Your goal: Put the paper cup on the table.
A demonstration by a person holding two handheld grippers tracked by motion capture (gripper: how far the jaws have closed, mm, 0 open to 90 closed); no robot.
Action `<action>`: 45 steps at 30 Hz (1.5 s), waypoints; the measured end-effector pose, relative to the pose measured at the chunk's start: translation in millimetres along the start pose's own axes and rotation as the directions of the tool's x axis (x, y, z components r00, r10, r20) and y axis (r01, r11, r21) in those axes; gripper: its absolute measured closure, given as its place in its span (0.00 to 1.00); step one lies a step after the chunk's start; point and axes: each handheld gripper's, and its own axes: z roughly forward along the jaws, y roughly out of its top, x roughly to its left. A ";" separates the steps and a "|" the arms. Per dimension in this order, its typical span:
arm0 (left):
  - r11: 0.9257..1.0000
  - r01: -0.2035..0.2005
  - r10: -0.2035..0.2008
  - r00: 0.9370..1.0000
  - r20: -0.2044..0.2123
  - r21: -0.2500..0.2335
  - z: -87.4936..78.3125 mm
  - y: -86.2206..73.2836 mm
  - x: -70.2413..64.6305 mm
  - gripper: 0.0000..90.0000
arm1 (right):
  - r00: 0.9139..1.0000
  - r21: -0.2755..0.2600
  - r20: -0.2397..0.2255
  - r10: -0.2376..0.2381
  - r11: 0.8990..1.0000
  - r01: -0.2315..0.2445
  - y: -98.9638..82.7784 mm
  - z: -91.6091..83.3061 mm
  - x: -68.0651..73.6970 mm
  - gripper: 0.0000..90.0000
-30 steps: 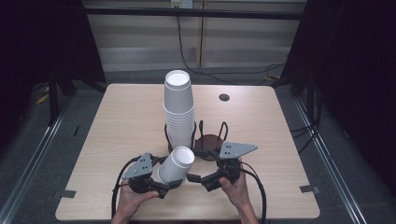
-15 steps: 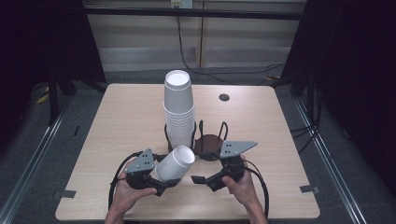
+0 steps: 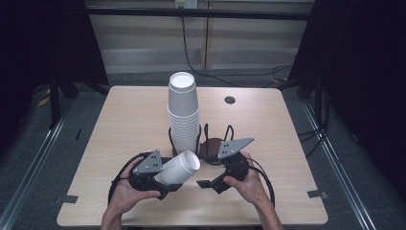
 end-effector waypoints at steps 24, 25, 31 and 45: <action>0.958 -0.138 0.129 0.990 0.051 0.252 21.2 23.0 -1.5 0.19 | 0.999 0.200 -0.005 -0.039 0.979 0.039 -1.1 4.0 -3.0 0.18; 0.956 -0.138 0.127 0.990 0.058 0.258 22.6 23.2 -1.3 0.19 | 0.999 0.207 -0.004 -0.037 0.978 0.037 -0.9 4.1 -3.1 0.17; 0.945 -0.154 0.139 0.988 0.074 0.288 28.0 26.0 -3.4 0.19 | 0.998 0.285 -0.033 -0.044 0.957 0.052 1.2 11.8 -4.4 0.16; 0.919 -0.202 0.176 0.979 0.105 0.340 38.5 28.3 -10.9 0.19 | 0.995 0.363 -0.094 -0.042 0.929 0.073 10.6 21.7 -9.9 0.16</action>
